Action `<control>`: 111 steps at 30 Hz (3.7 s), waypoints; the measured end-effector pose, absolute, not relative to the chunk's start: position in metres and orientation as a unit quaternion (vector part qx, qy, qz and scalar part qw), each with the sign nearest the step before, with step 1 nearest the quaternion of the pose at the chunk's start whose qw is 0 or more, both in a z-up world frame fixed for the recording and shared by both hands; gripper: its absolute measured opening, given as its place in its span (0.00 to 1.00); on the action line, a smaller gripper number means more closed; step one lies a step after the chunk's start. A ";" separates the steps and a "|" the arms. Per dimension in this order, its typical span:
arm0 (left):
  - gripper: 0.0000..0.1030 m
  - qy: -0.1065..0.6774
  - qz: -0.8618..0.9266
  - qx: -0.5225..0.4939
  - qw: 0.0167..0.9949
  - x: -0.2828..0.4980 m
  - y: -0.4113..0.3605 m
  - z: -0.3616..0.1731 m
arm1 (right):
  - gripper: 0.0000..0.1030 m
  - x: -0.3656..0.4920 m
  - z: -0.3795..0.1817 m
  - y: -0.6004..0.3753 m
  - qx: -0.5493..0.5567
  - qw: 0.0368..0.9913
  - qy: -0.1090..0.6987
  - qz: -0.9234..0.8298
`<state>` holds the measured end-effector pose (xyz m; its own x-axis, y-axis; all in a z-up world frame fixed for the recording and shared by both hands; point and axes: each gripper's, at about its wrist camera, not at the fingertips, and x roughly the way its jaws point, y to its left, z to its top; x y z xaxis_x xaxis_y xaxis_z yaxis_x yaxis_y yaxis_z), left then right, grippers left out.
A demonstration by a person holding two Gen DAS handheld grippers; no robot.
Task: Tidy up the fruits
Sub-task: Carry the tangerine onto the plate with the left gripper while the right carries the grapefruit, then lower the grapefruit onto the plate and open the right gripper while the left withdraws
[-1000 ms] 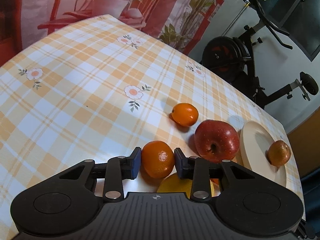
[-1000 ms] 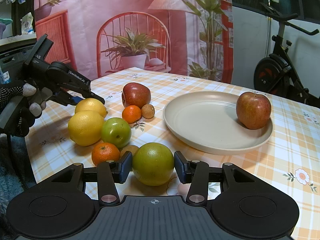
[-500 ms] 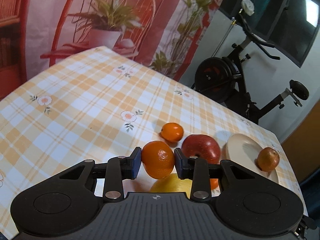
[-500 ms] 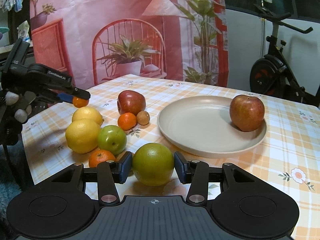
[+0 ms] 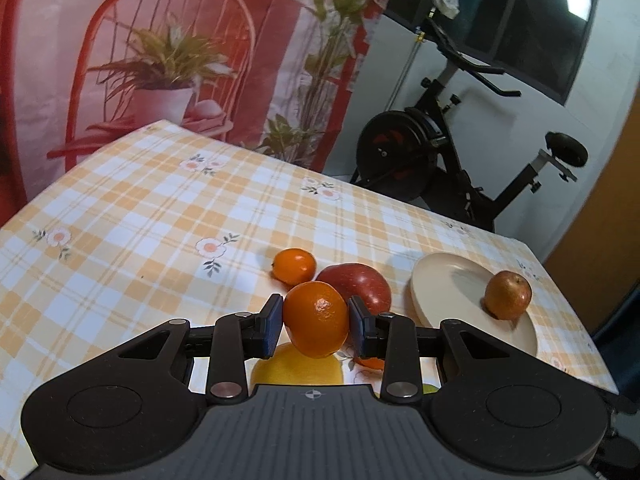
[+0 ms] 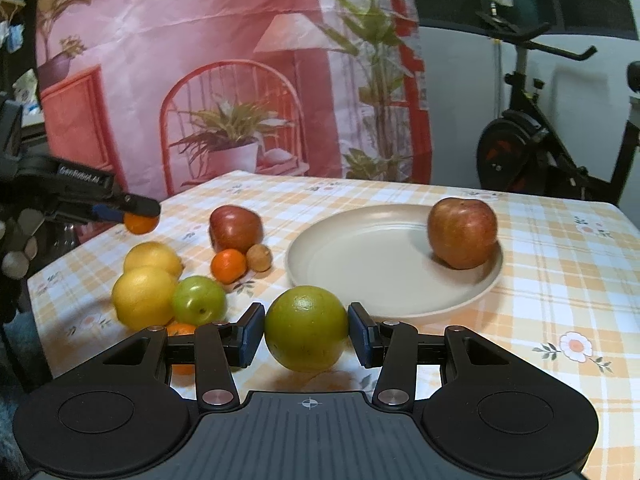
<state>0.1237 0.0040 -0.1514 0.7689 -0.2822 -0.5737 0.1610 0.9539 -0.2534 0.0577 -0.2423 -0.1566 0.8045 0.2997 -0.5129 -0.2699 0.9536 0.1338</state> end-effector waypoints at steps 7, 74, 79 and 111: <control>0.36 0.308 -0.145 -0.068 0.938 0.122 -0.011 -0.147 | 0.41 0.060 -0.155 -0.252 0.040 0.956 0.263 0.127; 0.51 0.438 -0.256 -0.058 0.860 0.286 -0.200 -0.206 | 0.44 0.131 -0.171 -0.293 0.008 0.960 0.278 0.007; 0.51 0.417 -0.264 -0.045 0.869 0.272 -0.190 -0.190 | 0.47 0.128 -0.170 -0.296 0.016 0.962 0.273 0.012; 0.51 0.346 -0.230 -0.002 0.910 0.168 -0.052 -0.141 | 0.47 0.094 -0.149 -0.261 0.060 0.957 0.282 0.020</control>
<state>0.1684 -0.0515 -0.1408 0.6553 -0.4195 -0.6282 0.4163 0.8945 -0.1631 0.0938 -0.2606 -0.1493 0.8399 0.0733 -0.5378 -0.0052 0.9919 0.1270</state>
